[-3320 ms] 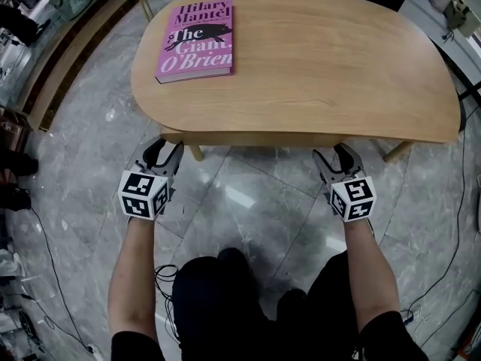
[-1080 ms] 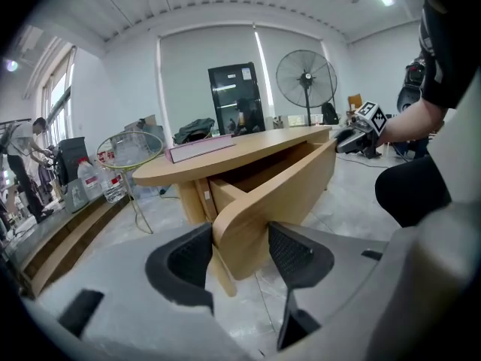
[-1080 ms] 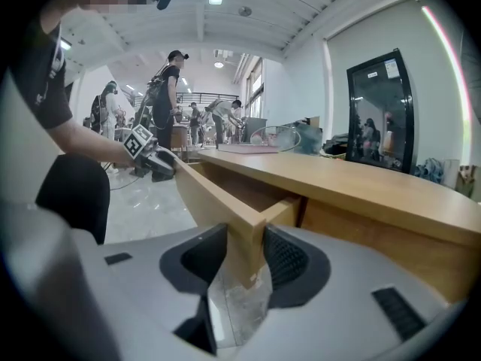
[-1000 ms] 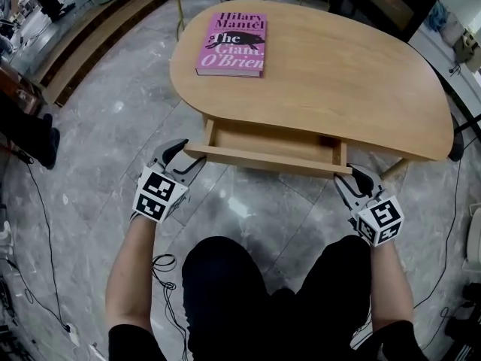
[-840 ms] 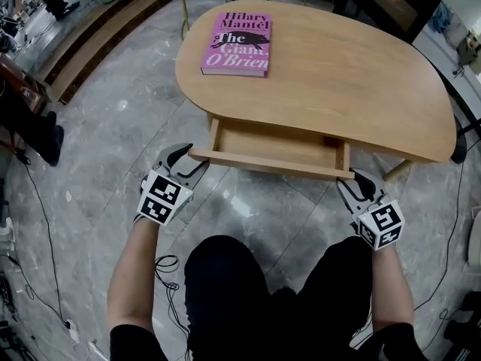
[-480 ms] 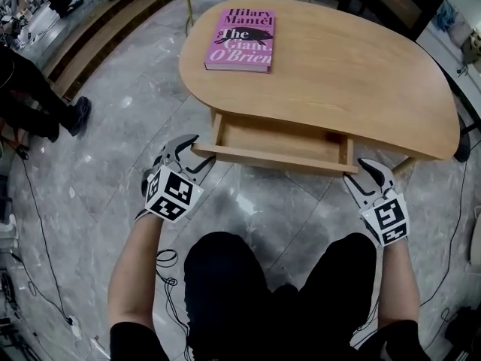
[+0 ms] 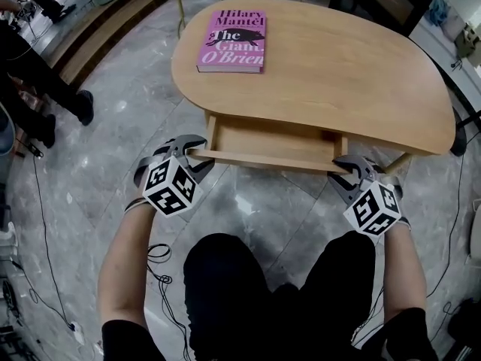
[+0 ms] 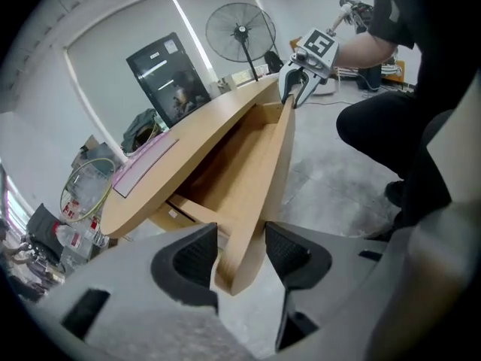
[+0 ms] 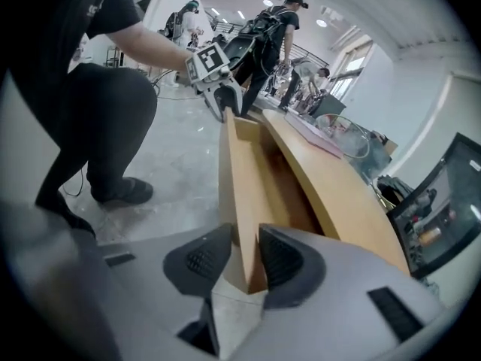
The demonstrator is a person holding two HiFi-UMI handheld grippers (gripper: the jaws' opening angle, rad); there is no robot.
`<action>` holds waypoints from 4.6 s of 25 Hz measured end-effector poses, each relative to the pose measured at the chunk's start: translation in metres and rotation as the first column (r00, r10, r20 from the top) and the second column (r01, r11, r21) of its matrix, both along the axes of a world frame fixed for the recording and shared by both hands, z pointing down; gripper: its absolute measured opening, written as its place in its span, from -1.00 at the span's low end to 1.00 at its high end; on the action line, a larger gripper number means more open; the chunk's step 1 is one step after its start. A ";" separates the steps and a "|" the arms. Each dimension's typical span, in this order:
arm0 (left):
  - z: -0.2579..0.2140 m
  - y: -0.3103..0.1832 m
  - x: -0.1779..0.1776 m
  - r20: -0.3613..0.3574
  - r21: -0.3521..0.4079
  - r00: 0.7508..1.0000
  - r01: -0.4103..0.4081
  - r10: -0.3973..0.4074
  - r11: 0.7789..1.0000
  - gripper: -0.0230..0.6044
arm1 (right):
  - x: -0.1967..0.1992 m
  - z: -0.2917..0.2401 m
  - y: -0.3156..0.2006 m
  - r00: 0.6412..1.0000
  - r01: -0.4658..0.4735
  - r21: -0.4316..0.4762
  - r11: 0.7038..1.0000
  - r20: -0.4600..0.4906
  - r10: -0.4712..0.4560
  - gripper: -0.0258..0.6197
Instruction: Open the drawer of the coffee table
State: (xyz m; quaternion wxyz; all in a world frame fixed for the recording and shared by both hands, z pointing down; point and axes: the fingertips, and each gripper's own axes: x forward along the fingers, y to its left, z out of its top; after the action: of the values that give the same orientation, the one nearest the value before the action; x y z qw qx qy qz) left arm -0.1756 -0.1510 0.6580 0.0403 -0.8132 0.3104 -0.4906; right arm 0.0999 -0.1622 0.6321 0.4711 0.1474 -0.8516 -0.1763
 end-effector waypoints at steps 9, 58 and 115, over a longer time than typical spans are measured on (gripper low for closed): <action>0.000 0.013 -0.001 0.095 -0.008 0.995 -0.019 0.020 1.000 -0.38 | 0.000 0.003 0.014 0.999 0.018 -0.028 0.999 -0.050 -0.020 -0.59; 0.018 0.094 -0.007 0.235 -0.188 0.962 -0.096 0.140 0.977 -0.56 | -0.007 0.028 0.102 0.991 0.105 -0.190 0.976 -0.067 -0.120 -0.69; -0.017 0.092 0.010 0.214 -0.103 0.962 -0.150 0.169 0.983 -0.57 | -0.001 -0.022 0.096 0.974 0.185 -0.133 0.974 0.153 -0.164 -0.62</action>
State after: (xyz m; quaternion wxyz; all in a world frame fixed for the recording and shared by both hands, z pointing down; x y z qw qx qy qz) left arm -0.1658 -0.0590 0.6414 0.0790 -0.7768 0.2162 -0.5862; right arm 0.0992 -0.0659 0.6096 0.4017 0.0489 -0.9032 -0.1432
